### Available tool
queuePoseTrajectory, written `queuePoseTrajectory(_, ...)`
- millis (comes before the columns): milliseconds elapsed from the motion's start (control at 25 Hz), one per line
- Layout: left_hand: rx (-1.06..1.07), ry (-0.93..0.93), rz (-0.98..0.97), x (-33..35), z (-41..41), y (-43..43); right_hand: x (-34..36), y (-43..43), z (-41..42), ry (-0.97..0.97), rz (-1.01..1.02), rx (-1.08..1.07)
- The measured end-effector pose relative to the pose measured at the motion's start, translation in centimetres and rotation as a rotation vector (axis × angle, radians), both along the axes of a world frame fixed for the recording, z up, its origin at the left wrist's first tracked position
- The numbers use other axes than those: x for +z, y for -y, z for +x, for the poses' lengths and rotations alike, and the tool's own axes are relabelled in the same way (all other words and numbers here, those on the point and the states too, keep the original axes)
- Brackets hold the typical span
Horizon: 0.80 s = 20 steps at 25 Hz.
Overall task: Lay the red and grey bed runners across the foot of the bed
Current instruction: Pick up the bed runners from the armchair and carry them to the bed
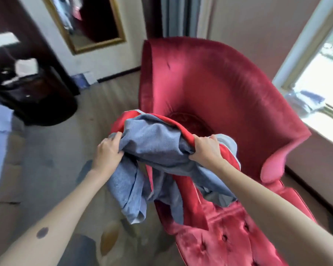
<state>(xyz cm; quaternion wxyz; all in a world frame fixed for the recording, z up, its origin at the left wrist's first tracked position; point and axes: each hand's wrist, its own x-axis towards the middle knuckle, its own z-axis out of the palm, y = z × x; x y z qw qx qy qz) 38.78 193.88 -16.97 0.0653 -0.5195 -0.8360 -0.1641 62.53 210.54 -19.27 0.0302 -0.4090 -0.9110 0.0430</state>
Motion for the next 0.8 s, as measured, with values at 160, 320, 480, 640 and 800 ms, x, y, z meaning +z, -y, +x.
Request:
queuePoseTrajectory(160, 0.206, 0.015, 0.057, 3.6, -6.8, 8.3, 6.1, 3.2, -10.7, -0.005, 0.106, 0.187)
queuePoseTrajectory(320, 0.388, 0.032, 0.127, 6.6, -14.1, 17.3, 11.2, 8.7, -22.2, -0.055, 0.191, 0.324)
queuePoseTrajectory(480, 0.505, -0.066, 0.153, 10.1, -21.1, 27.6, 14.9, 16.5, -33.5, -0.107, 0.220, 0.457)
queuePoseTrajectory(640, 0.676, -0.159, 0.172, 13.6, -26.8, 38.7, 17.9, 26.0, -43.7, -0.204, 0.223, 0.613)
queuePoseTrajectory(800, 0.856, -0.227, 0.171, 15.9, -29.9, 49.7, 19.7, 36.4, -52.3, -0.277, 0.207, 0.779)
